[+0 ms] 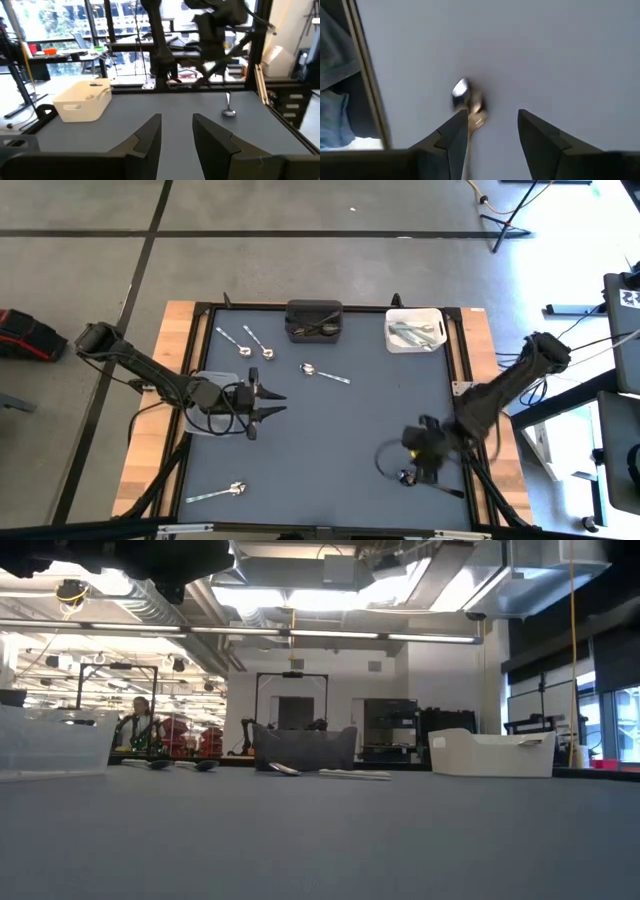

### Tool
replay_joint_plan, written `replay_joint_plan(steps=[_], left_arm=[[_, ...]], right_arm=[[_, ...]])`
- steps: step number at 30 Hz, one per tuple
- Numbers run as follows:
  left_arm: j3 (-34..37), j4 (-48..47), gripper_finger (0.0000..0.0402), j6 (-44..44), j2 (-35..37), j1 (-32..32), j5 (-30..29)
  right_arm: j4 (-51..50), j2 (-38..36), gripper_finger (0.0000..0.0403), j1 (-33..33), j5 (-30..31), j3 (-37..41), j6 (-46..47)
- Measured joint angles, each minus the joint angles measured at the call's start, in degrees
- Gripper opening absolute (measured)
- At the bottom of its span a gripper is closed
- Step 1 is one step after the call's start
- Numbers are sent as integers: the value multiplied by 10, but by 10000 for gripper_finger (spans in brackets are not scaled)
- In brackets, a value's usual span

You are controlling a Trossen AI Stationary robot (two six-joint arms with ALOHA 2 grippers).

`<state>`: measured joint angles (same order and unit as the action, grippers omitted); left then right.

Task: Sort silverware by color (type)
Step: Put the black spoon into the black bin

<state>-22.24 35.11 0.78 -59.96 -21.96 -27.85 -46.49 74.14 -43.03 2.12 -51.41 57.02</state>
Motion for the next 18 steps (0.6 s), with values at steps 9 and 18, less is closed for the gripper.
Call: replay_joint_plan(steps=[9, 18], left_arm=[[0, 14, 105, -7, 0, 0, -4], [0, 14, 105, -22, 0, 0, -4]], right_arm=[[70, 110, 163, -144, 9, 1, 141], [78, 200, 161, -170, 11, 1, 162]])
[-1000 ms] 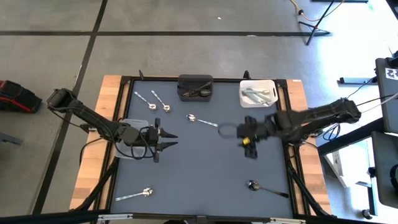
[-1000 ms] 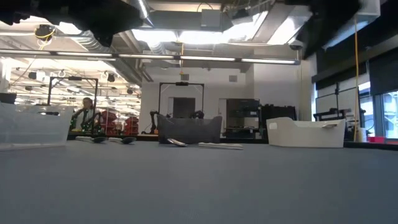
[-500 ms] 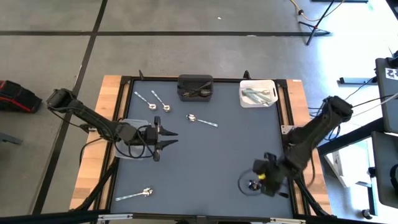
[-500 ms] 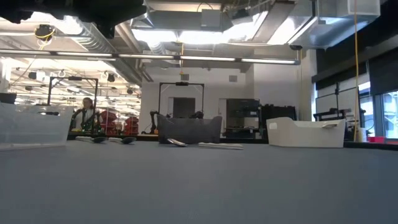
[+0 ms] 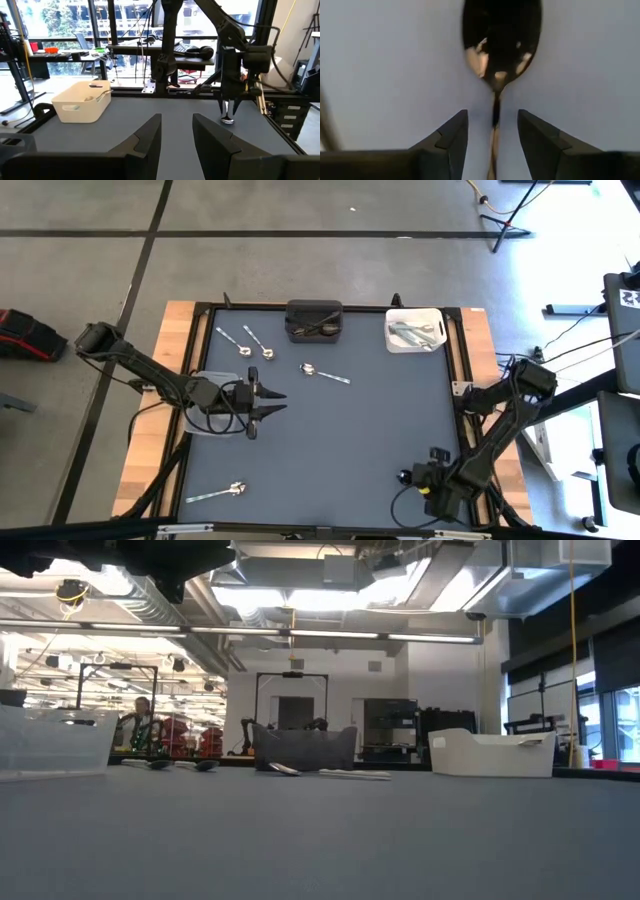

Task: Sort silverware by color (type)
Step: Put the black spoon into the black bin

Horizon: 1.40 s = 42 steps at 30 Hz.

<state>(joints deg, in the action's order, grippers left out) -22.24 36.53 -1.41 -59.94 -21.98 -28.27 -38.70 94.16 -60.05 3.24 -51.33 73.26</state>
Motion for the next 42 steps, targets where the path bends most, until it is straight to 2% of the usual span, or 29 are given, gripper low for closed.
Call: replay_joint_plan(steps=[5, 13, 17, 21, 27, 32, 36, 42], left_arm=[[0, 0, 105, 0, 0, 0, 0], [0, -7, 105, -25, 0, -2, 0], [0, -28, 105, -70, -4, -2, 11], [0, -41, 105, -119, -29, -7, 28], [0, -40, 105, -122, -76, -18, 29], [0, -40, 105, -120, -88, -13, 17], [0, -35, 105, -113, -87, -2, 13], [0, -32, 105, -100, -87, 19, 13]], right_arm=[[-1, 19, 130, 0, 16, -2, -13], [1, 19, 11, 9, 8, -2, -50], [-10, 7, 16, 49, -14, 0, -111], [-21, -29, 10, 119, 26, 1, -210], [-15, -103, 8, 239, 109, 1, -387], [25, -151, 3, 360, 180, 1, -539], [124, -166, 5, 462, 179, 0, -664], [312, -158, 6, 592, 116, 0, -830]])
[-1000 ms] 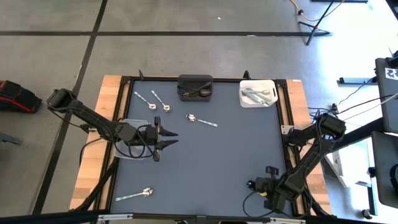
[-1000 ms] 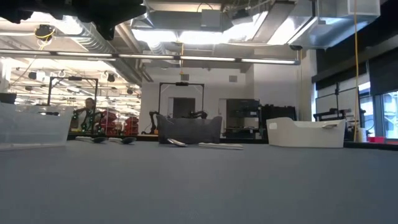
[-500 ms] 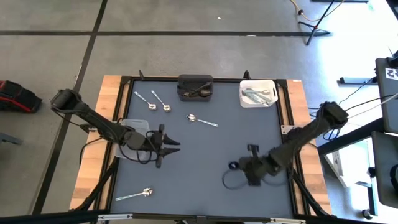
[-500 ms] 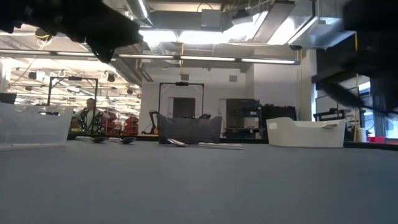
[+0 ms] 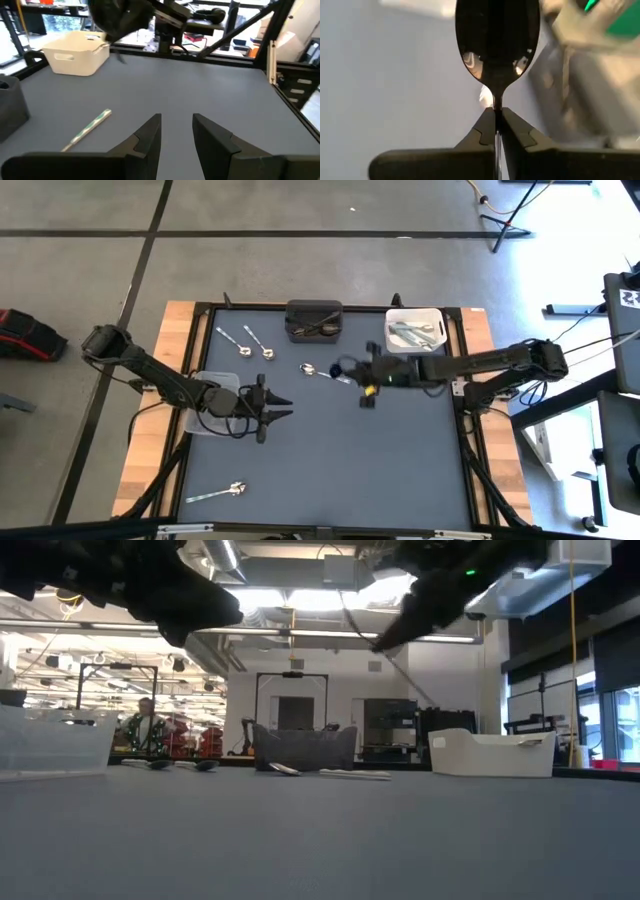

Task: Sort silverware by color (type)
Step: Put the black spoon into the black bin

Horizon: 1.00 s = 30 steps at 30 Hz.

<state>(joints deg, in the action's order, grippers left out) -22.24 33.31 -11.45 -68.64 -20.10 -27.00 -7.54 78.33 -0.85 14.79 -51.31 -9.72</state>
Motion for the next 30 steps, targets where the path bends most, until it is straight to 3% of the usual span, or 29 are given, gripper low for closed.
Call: replay_joint_plan(steps=[11, 18, 23, 30], left_arm=[[0, 7, 105, 58, 0, 58, -9], [0, 10, 105, 139, 0, 88, -9], [0, 12, 105, 148, 0, 112, -7], [0, 14, 105, 131, 0, 121, -4]], right_arm=[[354, 77, 7, 190, -155, 0, -156], [547, 188, 7, 268, -199, -2, -163], [545, 264, 7, 296, -200, -45, -144], [459, 323, 7, 298, -168, -96, -132]])
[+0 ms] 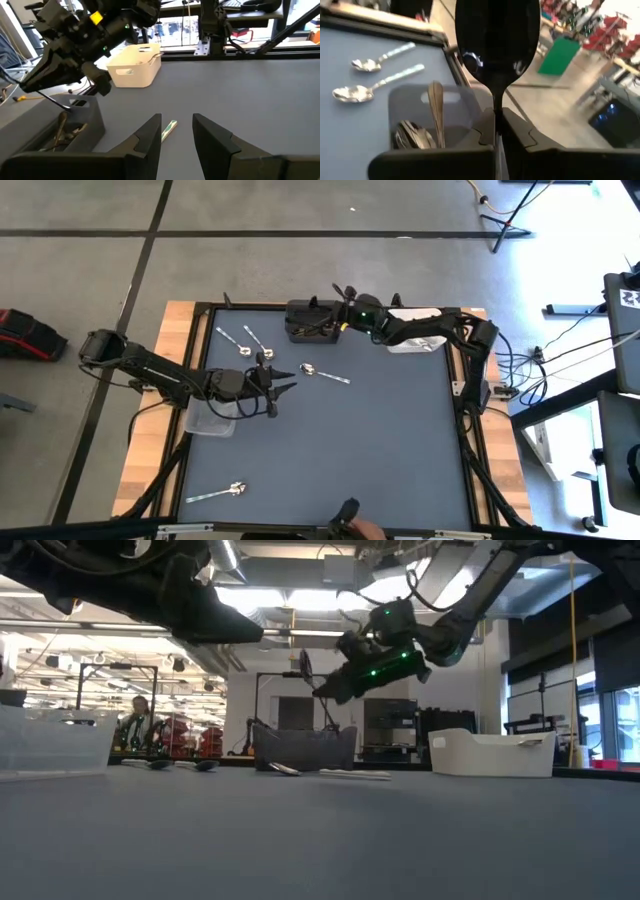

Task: Sort silverware by color (type)
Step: Put the black spoon into the black bin, then put the right blue spoon into the transparent bin

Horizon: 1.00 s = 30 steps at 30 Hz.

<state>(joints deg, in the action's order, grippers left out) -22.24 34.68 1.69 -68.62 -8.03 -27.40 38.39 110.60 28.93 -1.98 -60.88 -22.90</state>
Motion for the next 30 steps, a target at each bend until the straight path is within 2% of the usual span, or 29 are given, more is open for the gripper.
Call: replay_joint_plan(steps=[5, 9, 11, 14, 18, 21, 24, 30], left_arm=[[0, 2, 105, 0, 0, -3, 10], [0, 2, 105, 0, 0, -2, 12], [0, 2, 105, 0, 0, -2, 11], [0, 2, 105, -1, 0, -2, 14], [0, 2, 105, -1, 0, -2, 15], [0, 2, 105, -1, 0, -2, 15], [0, 2, 105, -1, 0, -2, 16], [0, 10, 105, 3, 0, -2, 14]], right_arm=[[-97, 0, 16, 0, 20, -21, 9], [-168, -1, 64, -1, 20, -47, 14], [-247, -16, 94, -5, 20, -67, 14], [-420, -62, 132, -10, 26, -114, 14], [-551, -124, 160, -25, -21, -124, 41], [-534, -161, 167, -44, -72, -78, 61], [-454, -176, 167, -71, -96, -14, 71], [-325, -174, 168, -123, -48, 101, 77]])
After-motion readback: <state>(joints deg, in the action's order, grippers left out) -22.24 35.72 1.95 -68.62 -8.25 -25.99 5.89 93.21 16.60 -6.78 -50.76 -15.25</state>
